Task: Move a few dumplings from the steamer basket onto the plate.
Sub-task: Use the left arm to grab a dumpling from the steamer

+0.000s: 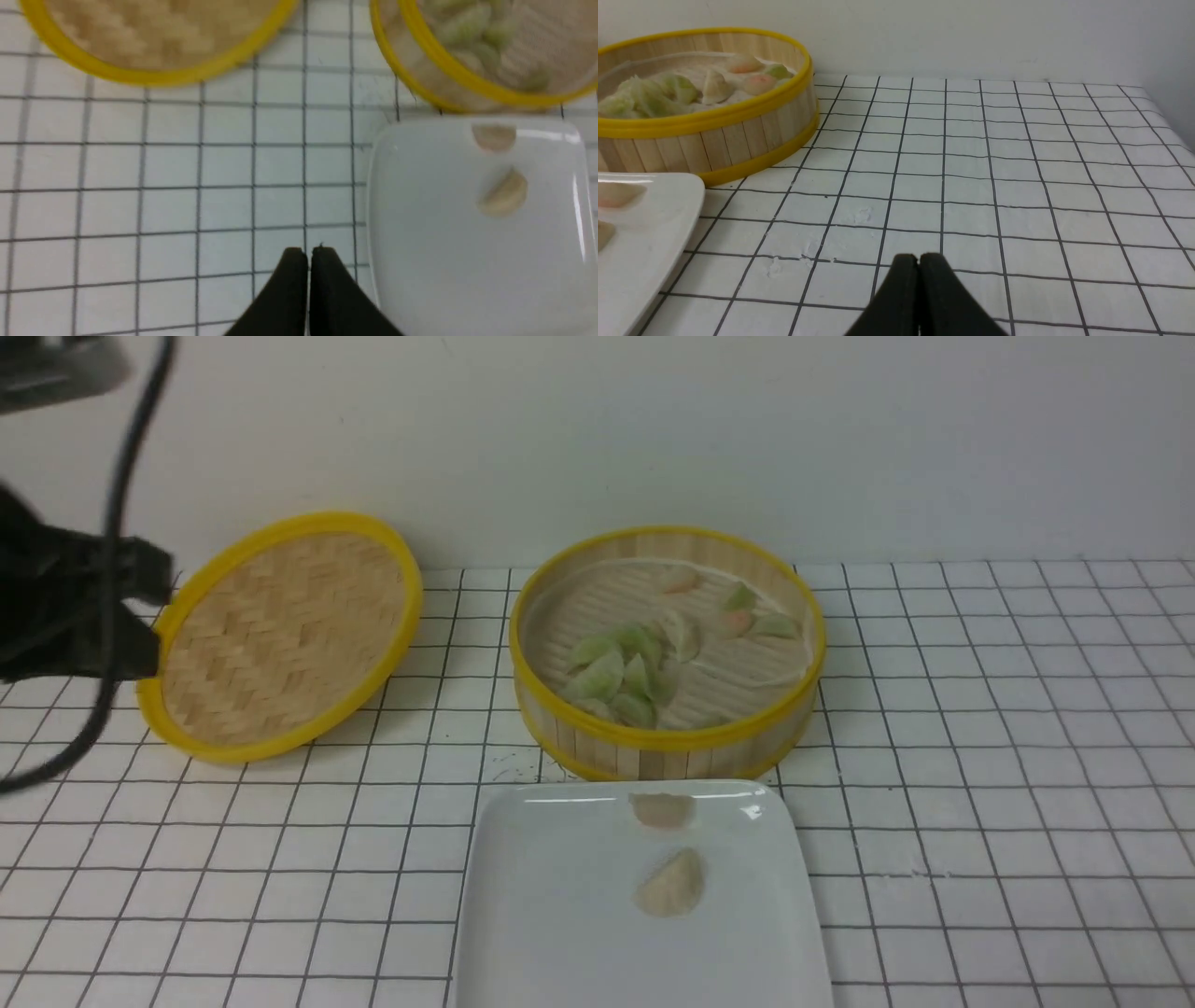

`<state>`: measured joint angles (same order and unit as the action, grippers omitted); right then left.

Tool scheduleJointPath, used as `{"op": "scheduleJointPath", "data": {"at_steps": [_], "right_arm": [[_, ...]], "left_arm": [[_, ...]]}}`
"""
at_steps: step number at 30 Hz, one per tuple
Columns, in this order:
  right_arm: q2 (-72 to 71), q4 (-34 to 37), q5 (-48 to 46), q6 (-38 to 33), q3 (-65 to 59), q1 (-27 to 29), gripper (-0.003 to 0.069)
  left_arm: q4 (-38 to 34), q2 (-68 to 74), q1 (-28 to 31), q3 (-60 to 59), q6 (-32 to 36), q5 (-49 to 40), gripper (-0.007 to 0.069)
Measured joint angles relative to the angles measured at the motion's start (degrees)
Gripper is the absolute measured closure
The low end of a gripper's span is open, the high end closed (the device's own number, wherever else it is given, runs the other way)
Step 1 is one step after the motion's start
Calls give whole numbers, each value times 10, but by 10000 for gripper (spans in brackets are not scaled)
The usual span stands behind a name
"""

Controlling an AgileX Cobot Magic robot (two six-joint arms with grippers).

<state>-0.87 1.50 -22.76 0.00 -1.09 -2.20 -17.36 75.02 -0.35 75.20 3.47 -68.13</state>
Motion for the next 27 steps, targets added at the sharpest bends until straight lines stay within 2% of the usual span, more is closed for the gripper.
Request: {"op": "scheduleJointPath", "data": {"at_steps": [3, 6, 12, 23, 27], "right_arm": [[0, 0, 0, 0, 0, 0, 669], [0, 0, 0, 0, 0, 0, 669], [0, 0, 0, 0, 0, 0, 669], [0, 0, 0, 0, 0, 0, 669], [0, 0, 0, 0, 0, 0, 669]], "left_arm": [[-6, 121, -30, 99, 32, -20, 631], [24, 215, -94, 191, 41, -21, 631], [61, 351, -181, 326, 44, -22, 631], [76, 534, -244, 450, 79, -23, 627], [77, 567, -248, 482, 89, -23, 573]]}}
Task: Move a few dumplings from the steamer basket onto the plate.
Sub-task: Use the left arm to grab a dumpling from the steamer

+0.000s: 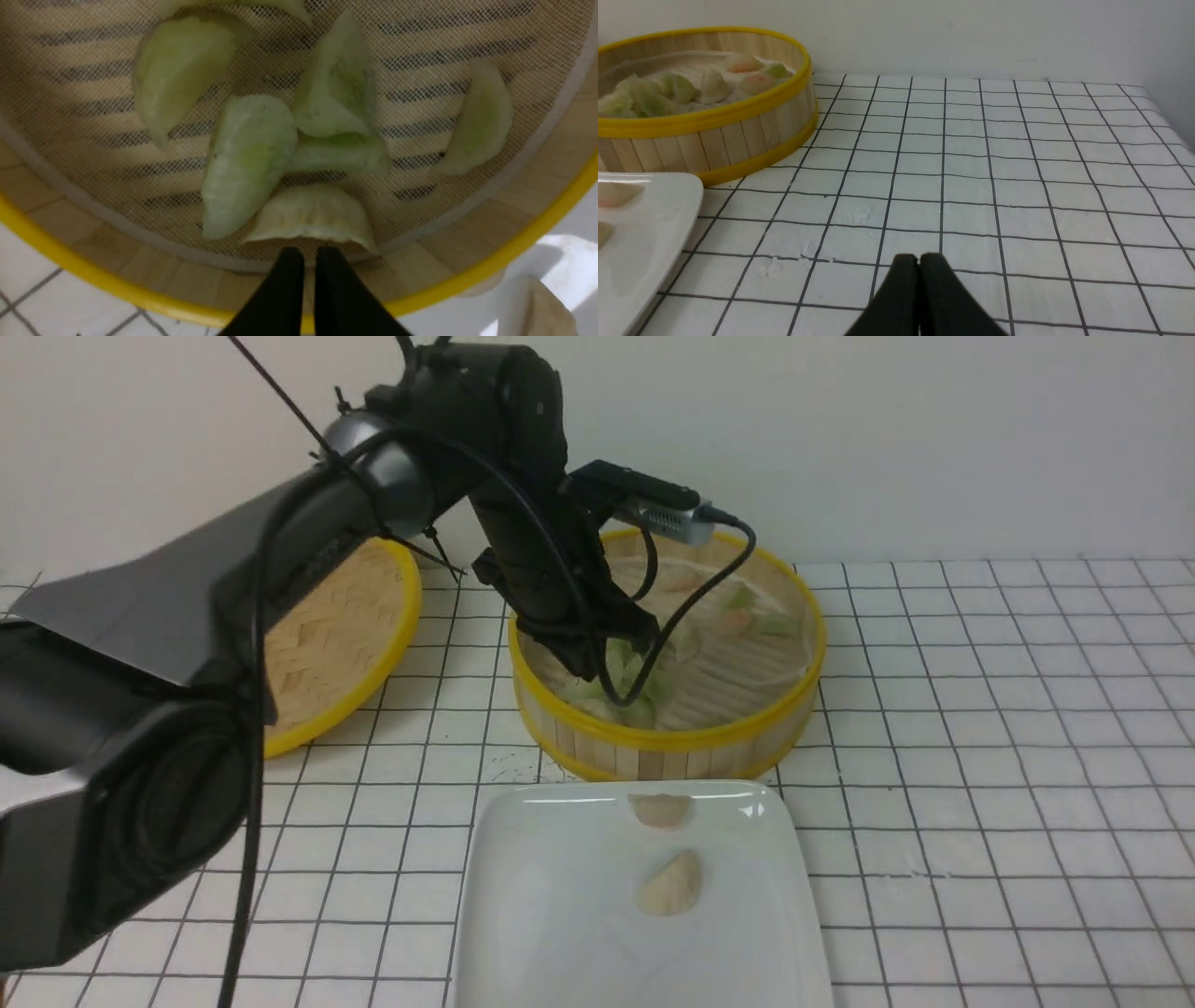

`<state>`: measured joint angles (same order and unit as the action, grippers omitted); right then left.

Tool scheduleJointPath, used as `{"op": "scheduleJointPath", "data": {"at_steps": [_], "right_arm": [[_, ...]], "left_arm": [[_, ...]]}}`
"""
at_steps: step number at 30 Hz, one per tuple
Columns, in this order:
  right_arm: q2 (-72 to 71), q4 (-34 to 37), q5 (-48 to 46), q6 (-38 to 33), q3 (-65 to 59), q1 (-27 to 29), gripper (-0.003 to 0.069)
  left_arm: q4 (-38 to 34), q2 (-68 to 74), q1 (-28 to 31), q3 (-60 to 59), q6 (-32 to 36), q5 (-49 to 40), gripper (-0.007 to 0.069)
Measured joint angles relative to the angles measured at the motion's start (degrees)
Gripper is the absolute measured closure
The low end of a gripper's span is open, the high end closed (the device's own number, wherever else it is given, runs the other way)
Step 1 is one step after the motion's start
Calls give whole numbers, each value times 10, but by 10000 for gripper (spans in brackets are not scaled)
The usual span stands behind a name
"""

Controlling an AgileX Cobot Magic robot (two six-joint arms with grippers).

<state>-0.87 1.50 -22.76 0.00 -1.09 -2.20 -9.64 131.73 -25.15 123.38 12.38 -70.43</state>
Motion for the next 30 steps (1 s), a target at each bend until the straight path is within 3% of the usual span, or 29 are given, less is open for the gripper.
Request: {"op": "scheduleJointPath", "data": {"at_steps": [2, 9, 13, 19, 21, 30], "right_arm": [[0, 0, 0, 0, 0, 0, 669], [0, 0, 0, 0, 0, 0, 669], [0, 0, 0, 0, 0, 0, 669], [0, 0, 0, 0, 0, 0, 669], [0, 0, 0, 0, 0, 0, 669], [0, 0, 0, 0, 0, 0, 669]], "left_arm": [[0, 8, 0, 4, 0, 0, 531], [5, 38, -1, 7, 0, 0, 202], [6, 48, -3, 8, 0, 4, 118], [10, 59, -5, 12, -2, 5, 153], [10, 62, -5, 15, -3, 0, 259], [28, 54, -8, 56, -4, -7, 267]]}}
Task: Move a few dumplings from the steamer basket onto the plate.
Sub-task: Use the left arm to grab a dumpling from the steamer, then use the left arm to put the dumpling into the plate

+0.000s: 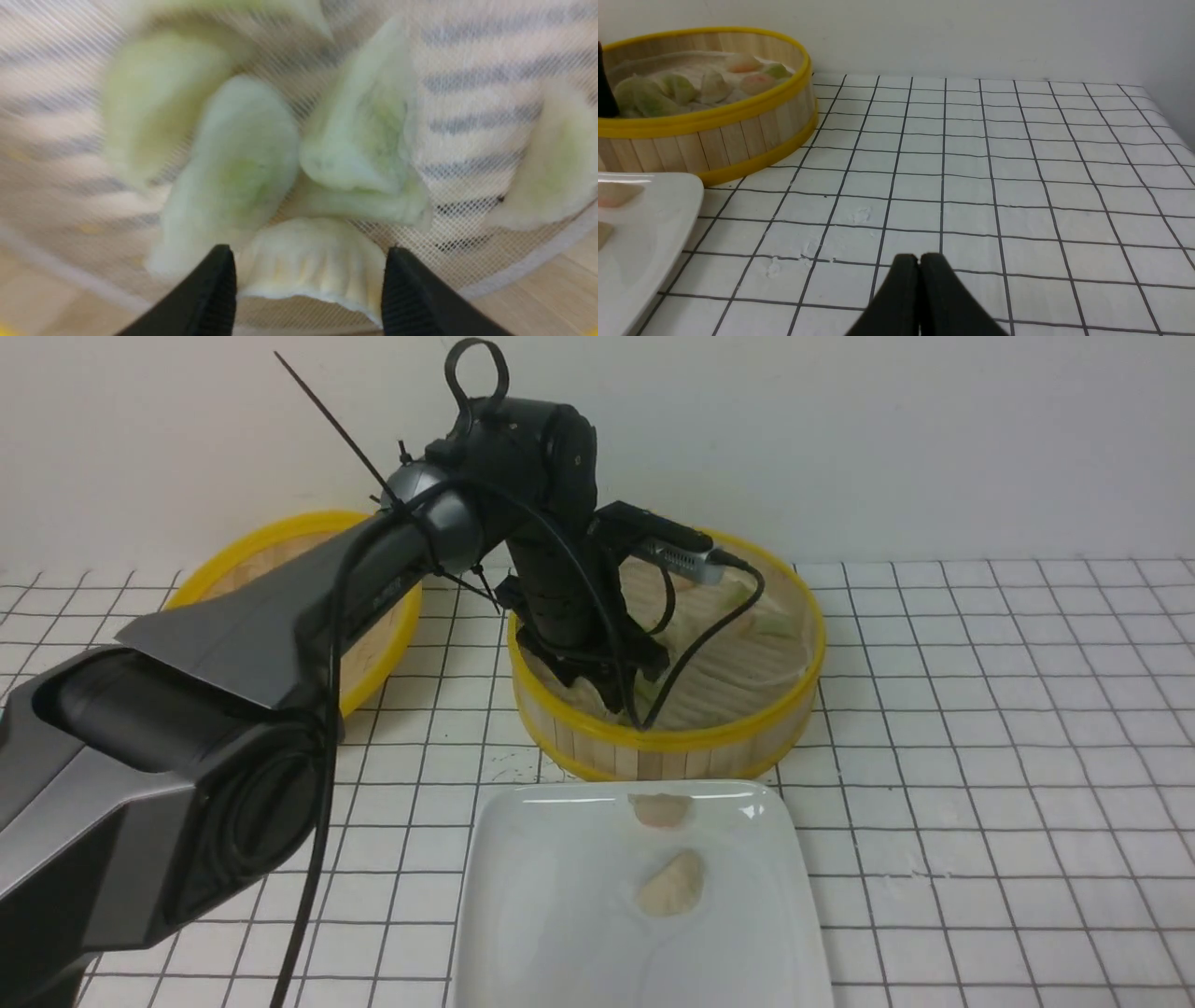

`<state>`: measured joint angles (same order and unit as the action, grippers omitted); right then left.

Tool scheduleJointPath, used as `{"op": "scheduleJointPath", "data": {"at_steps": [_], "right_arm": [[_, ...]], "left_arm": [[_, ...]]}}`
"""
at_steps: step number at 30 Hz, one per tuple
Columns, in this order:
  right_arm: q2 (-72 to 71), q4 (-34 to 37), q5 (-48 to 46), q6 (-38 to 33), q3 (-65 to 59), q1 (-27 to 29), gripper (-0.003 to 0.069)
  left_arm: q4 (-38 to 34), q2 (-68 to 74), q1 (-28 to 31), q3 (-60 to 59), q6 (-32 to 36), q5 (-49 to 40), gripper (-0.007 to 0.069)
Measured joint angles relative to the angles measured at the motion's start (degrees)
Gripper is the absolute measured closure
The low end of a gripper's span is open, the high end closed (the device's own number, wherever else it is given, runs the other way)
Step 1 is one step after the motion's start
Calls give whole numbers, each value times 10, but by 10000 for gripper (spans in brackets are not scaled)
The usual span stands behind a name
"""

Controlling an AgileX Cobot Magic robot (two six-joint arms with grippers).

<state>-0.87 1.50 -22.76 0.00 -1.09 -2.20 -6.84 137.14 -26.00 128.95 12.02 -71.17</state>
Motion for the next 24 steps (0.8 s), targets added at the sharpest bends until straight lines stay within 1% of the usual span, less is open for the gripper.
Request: {"op": "scheduleJointPath", "data": {"at_steps": [4, 8, 9, 10, 11, 12, 13, 15, 17, 18, 19, 23, 24], "right_arm": [[0, 0, 0, 0, 0, 0, 669], [0, 0, 0, 0, 0, 0, 669], [0, 0, 0, 0, 0, 0, 669], [0, 0, 0, 0, 0, 0, 669], [0, 0, 0, 0, 0, 0, 669], [0, 0, 0, 0, 0, 0, 669], [0, 0, 0, 0, 0, 0, 669], [0, 0, 0, 0, 0, 0, 669], [0, 0, 0, 0, 0, 0, 669], [0, 0, 0, 0, 0, 0, 669], [0, 0, 0, 0, 0, 0, 669], [0, 0, 0, 0, 0, 0, 669], [0, 0, 0, 0, 0, 0, 669]], "left_arm": [[13, -103, 0, -49, -25, 2, 267], [5, -242, -5, -189, -56, 8, 272], [-1, -268, -8, -225, -59, 8, 290], [-13, -302, -16, -285, -59, 7, 368], [-20, -316, -21, -317, -56, 5, 457], [-26, -324, -28, -345, -51, 4, 513], [-30, -328, -34, -374, -44, 4, 550], [-37, -322, -51, -416, -29, 4, 582], [-38, -315, -58, -428, -26, 5, 576], [-38, -295, -66, -438, -25, 11, 543], [-38, -294, -67, -438, -25, 13, 531], [-38, -267, -75, -437, -25, 33, 364], [-37, -266, -75, -436, -25, 34, 357]]}}
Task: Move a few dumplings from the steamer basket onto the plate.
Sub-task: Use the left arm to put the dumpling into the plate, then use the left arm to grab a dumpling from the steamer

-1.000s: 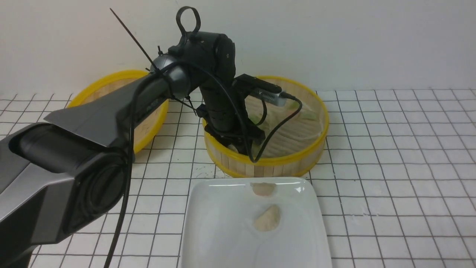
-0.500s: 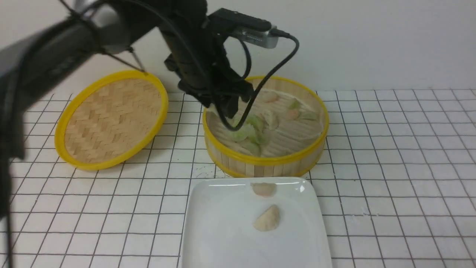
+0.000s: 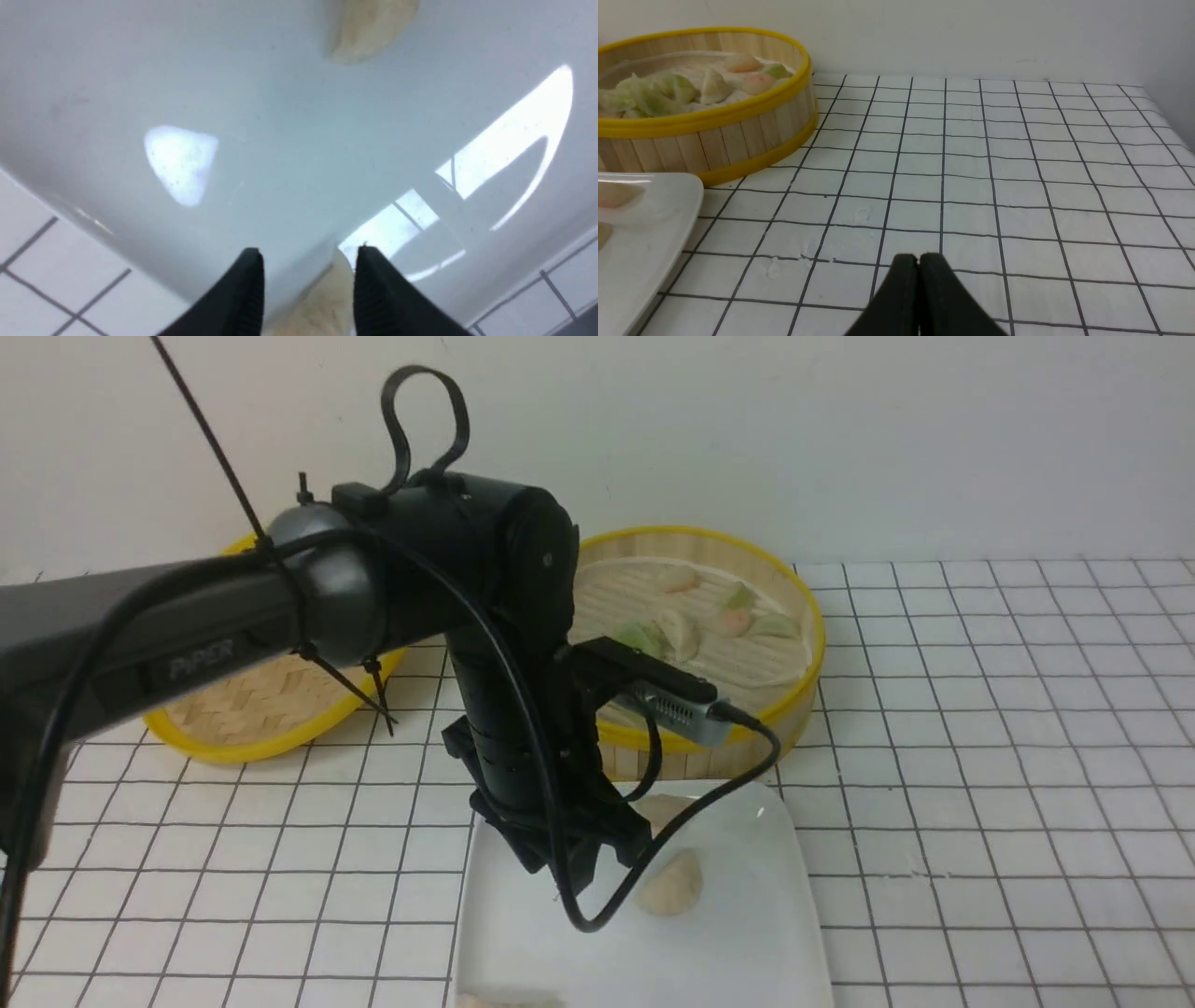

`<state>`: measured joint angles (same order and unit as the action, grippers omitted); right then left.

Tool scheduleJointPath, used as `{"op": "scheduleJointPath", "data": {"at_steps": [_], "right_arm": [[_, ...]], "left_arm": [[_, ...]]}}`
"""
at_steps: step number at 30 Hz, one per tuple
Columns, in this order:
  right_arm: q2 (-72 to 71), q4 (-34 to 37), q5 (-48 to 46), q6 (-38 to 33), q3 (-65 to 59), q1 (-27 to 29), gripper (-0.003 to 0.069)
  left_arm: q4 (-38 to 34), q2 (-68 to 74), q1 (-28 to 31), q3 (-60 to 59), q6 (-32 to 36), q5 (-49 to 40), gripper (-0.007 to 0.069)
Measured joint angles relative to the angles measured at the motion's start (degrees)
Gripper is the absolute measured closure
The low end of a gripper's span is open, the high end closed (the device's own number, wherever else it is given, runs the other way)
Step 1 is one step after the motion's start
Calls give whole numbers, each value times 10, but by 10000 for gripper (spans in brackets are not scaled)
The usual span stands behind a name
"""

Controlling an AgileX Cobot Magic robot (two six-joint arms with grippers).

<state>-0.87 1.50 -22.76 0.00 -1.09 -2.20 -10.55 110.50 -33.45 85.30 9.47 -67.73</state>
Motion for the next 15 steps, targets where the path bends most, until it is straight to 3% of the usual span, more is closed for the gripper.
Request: {"op": "scheduleJointPath", "data": {"at_steps": [3, 8, 15], "right_arm": [[0, 0, 0, 0, 0, 0, 669], [0, 0, 0, 0, 0, 0, 669], [0, 0, 0, 0, 0, 0, 669]], "left_arm": [[20, 1, 0, 28, -8, 8, 286], [58, 1, 0, 97, -15, -2, 298], [65, 10, 15, 234, -68, -27, 595]]}}
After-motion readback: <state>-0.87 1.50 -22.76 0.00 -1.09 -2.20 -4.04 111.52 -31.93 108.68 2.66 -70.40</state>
